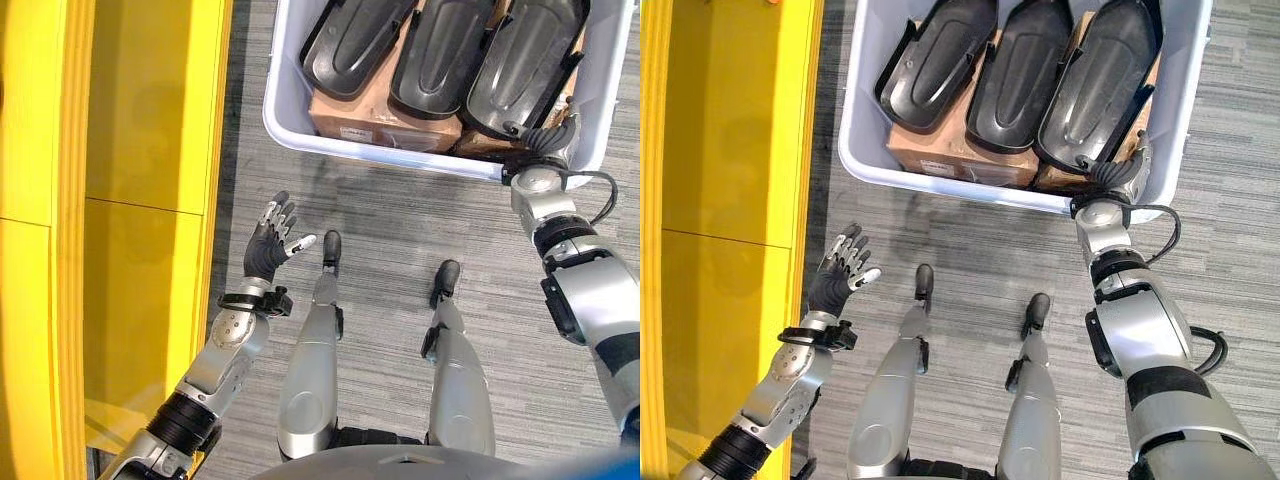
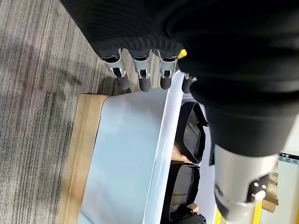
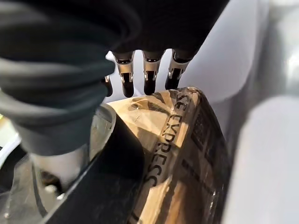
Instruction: Move parts from the plastic box to the shelf.
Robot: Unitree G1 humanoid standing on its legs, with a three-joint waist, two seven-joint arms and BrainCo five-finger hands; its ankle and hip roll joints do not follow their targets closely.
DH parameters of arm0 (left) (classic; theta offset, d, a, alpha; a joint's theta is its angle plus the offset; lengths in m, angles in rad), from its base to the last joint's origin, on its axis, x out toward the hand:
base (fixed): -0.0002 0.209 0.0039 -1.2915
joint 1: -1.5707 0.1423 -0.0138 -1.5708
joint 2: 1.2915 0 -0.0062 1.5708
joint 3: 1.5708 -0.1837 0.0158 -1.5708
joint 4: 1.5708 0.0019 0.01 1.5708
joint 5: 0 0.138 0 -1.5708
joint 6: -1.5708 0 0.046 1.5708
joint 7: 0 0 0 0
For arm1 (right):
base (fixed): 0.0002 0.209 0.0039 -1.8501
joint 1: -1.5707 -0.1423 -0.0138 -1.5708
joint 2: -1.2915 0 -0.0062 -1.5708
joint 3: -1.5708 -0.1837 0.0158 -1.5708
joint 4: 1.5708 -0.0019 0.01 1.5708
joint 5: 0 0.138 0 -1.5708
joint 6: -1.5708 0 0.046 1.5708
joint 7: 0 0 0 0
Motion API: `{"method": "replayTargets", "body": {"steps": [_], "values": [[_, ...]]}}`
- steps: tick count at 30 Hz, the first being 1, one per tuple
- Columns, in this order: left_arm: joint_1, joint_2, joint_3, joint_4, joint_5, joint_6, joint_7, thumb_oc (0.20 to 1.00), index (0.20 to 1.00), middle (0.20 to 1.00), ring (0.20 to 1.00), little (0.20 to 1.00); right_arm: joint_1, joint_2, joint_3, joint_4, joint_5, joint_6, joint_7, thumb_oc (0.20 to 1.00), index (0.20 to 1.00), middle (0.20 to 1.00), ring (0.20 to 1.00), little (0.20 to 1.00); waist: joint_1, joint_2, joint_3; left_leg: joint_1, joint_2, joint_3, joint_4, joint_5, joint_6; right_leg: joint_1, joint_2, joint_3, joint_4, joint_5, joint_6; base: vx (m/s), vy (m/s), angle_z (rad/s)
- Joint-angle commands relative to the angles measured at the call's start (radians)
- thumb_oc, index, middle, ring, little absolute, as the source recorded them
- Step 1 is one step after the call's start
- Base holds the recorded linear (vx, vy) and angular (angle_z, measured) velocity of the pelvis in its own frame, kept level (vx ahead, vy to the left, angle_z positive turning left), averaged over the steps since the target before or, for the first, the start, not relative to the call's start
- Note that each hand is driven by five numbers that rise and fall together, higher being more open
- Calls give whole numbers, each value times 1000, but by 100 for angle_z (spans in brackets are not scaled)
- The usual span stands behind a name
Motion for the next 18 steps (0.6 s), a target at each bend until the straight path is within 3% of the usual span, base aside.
{"method": "replayTargets", "body": {"steps": [1, 9, 18], "values": [[-10, 34, -29, -96, 28, -53, 2, 1000, 1000, 1000, 1000, 1000, -63, -46, 37, -11, -37, -7, 17, 200, 200, 200, 200, 200, 27, -15, 10, 32, 24, 3, 106, -147, -18, -148, -95, 47, 182, -22, 41, 0, 0, 0], [-18, 32, -31, -91, 30, -56, 5, 1000, 1000, 1000, 1000, 1000, -67, -42, 54, -11, -63, -3, 16, 200, 200, 200, 200, 200, 33, -23, 16, 30, 20, -9, 100, -148, -9, -159, -94, 54, 189, -20, 43, -4, 7, 1], [-4, 30, -26, -78, 20, -60, 2, 1000, 1000, 1000, 1000, 1000, 61, -40, -19, -98, 35, -67, 32, 200, 200, 200, 200, 200, 17, -29, 10, 38, 15, -16, 103, -154, 1, -158, -91, 66, 195, -23, 42, 0, 0, 0]]}}
